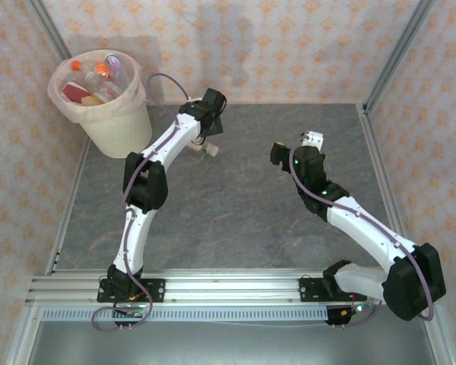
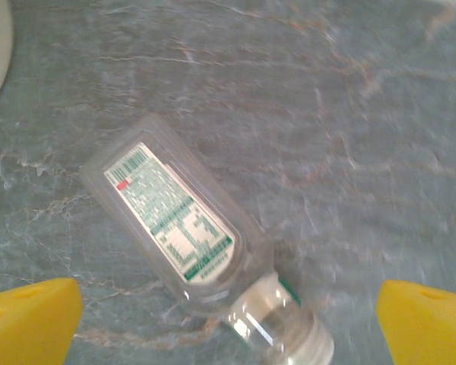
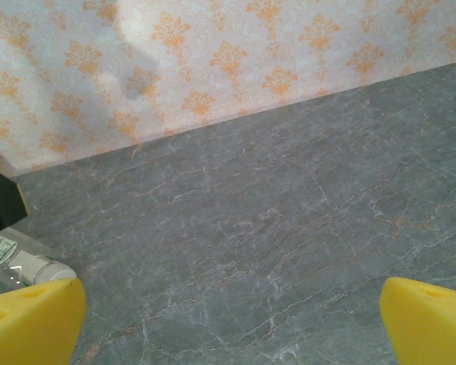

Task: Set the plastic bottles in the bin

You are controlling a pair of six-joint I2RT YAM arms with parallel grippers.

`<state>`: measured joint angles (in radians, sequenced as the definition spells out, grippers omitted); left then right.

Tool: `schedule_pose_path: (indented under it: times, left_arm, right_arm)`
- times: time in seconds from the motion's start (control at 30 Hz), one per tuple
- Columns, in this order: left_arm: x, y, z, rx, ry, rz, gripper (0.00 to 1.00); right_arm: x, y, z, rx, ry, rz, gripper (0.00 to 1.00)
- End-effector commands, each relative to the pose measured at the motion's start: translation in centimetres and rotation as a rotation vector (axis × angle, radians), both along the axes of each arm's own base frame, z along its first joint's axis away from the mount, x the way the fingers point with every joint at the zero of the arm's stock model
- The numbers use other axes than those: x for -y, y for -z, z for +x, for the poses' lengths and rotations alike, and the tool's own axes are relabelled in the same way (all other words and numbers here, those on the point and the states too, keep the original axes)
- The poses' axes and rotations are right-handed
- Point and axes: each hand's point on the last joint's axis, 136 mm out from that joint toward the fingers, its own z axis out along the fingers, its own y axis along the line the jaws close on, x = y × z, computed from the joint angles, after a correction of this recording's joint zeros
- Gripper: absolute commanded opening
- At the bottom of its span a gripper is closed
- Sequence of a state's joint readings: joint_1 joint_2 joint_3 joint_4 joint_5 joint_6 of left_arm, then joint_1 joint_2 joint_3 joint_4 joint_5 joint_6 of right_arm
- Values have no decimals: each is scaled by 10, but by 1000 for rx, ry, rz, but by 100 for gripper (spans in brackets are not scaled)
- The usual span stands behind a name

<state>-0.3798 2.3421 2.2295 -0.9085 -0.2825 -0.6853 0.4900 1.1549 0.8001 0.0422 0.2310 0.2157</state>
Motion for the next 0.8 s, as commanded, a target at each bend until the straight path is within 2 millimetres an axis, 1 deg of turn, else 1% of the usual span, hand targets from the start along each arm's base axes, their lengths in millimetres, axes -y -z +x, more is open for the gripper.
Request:
schedule_pose_path:
  times: [0.0, 0.03, 0.13, 0.27, 0.33, 0.47, 0.5, 0.6, 0.7, 0.77]
  left_arm:
    - [-32, -10, -9, 83, -291, 41, 100]
    - [-34, -5, -8, 90, -315, 34, 100]
    - [-29, 14, 1, 104, -341, -27, 100]
    - [-32, 34, 12, 100, -384, -28, 99]
    - [-37, 45, 12, 92, -423, -22, 98]
    - [-44, 77, 10, 45, -480, -73, 94]
    - [-46, 82, 10, 40, -485, -74, 93]
    - [-52, 84, 12, 46, -483, -39, 88]
    - [-49, 87, 17, 54, -444, -43, 79]
    - [-49, 88, 18, 48, -422, -35, 70]
  right_arm:
    - [0, -16, 1, 36, -16, -6, 99]
    - [0, -17, 0, 37, -19, -9, 99]
    - [2, -21, -4, 42, -24, -29, 99]
    - [8, -26, -9, 52, -16, -46, 99]
    - [9, -27, -11, 56, -16, -47, 99]
    - [13, -27, -14, 57, -7, -60, 99]
    - [14, -27, -15, 58, -4, -64, 99]
    - [15, -27, -16, 54, -5, -78, 99]
    - [16, -27, -16, 55, 0, -85, 99]
    - [16, -26, -15, 55, 0, -85, 99]
